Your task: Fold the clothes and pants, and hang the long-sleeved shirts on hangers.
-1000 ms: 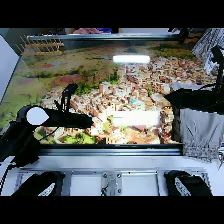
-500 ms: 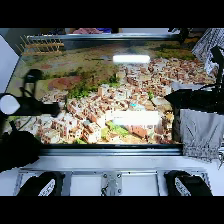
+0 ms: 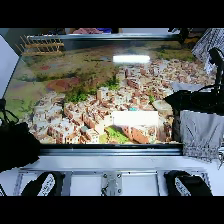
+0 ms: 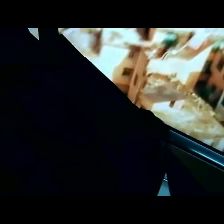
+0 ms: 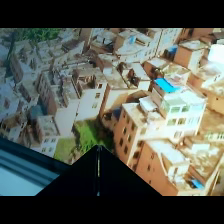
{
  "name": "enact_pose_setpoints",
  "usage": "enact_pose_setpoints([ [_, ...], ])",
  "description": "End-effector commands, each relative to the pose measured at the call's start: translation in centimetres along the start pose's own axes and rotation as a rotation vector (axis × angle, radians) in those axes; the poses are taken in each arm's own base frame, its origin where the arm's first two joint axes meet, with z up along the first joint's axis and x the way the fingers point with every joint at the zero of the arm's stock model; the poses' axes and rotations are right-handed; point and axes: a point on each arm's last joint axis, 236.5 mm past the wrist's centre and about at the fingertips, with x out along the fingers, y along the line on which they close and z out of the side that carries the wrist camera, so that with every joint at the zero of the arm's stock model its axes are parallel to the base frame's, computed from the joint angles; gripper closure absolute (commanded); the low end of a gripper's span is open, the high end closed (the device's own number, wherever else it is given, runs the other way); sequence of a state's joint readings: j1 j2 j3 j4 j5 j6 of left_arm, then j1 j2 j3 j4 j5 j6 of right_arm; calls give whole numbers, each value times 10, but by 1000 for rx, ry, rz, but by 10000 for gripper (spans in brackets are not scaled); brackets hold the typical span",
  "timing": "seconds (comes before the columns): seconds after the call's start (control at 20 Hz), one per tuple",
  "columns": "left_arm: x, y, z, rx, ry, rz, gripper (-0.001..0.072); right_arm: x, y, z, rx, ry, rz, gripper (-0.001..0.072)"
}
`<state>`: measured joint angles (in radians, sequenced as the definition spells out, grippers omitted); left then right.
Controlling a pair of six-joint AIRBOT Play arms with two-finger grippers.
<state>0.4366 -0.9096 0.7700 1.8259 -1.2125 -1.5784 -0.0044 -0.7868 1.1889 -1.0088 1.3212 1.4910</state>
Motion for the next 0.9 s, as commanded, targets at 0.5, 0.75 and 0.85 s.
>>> enact_pose_setpoints([
  [0.5,-13,-8,35,-43,-67,-8,690,0,0,5,1,-20,0,700],
  [0.75,-276,-66,110,71,-747,-261,691,-1,7,19,12,-79,31,700],
  [0.85,-366,-86,96,141,-945,-394,690,-1,10,23,16,-98,43,700],
])
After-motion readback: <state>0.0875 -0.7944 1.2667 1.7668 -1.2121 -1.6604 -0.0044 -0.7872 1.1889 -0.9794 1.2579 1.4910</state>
